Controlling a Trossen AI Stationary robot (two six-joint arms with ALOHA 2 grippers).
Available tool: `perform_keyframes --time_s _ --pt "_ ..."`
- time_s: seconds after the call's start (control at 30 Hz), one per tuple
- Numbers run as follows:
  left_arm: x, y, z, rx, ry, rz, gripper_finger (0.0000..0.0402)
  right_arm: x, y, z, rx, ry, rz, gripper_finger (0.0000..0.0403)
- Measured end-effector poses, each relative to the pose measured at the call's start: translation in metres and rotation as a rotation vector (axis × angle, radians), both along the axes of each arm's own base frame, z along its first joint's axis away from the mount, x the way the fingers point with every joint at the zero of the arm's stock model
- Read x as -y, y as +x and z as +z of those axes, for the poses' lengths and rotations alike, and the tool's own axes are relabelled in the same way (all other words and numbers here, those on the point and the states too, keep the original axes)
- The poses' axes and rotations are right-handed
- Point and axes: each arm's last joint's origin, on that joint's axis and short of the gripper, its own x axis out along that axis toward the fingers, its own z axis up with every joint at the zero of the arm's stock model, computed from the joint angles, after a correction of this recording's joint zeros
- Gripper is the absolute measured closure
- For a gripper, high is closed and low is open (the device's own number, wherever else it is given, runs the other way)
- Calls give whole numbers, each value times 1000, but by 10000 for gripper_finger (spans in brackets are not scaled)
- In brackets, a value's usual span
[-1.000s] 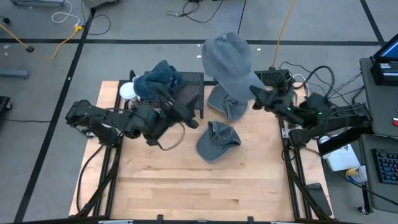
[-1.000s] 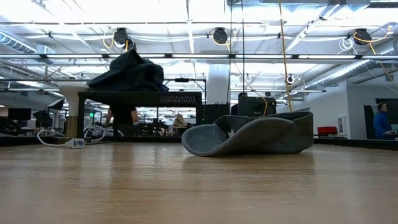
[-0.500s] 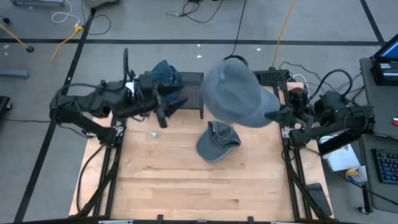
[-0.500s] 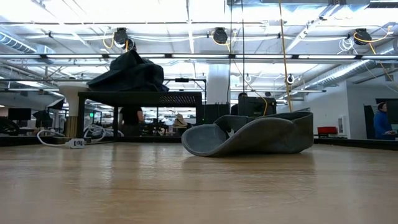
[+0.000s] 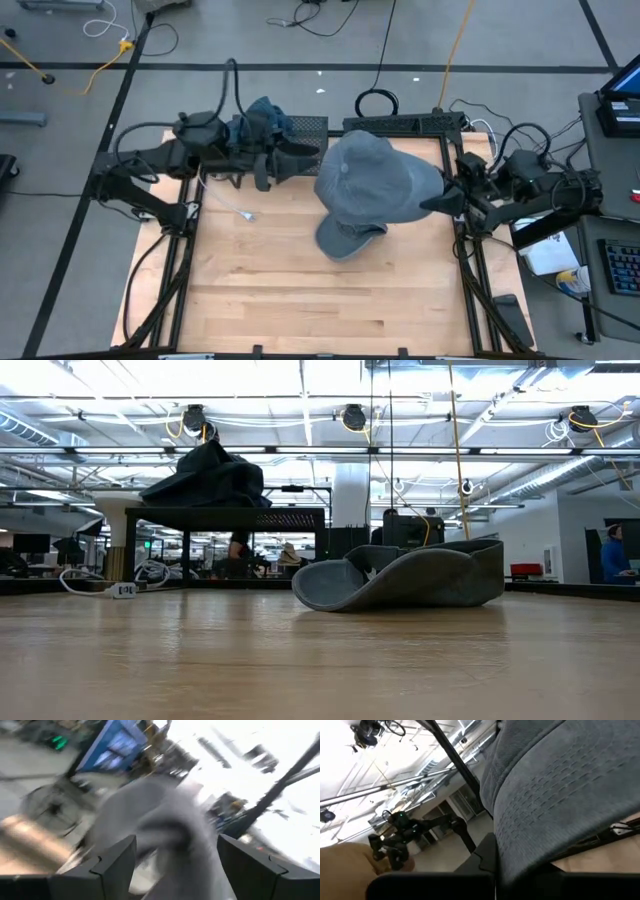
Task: Pick & Place hat
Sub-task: Put the bottom left gray cap on the shelf
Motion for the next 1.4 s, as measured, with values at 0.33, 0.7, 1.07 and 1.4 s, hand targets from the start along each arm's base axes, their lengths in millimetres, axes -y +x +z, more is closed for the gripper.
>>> perform_keyframes --time_s 0.33,0.7,1.07,1.4 --pt "-2 50 -27 -10 -71 -66 119 -1 7 0 22 -49 -13 402" --pt "2 68 -18 257 -159 -282 119 -1 13 -3 5 -103 -53 402" --pt "5 70 -12 422 -210 -483 119 -3 27 -8 2 -197 -68 402" --pt "-4 73 -17 318 -258 -563 119 1 36 -12 -33 -191 -63 402"
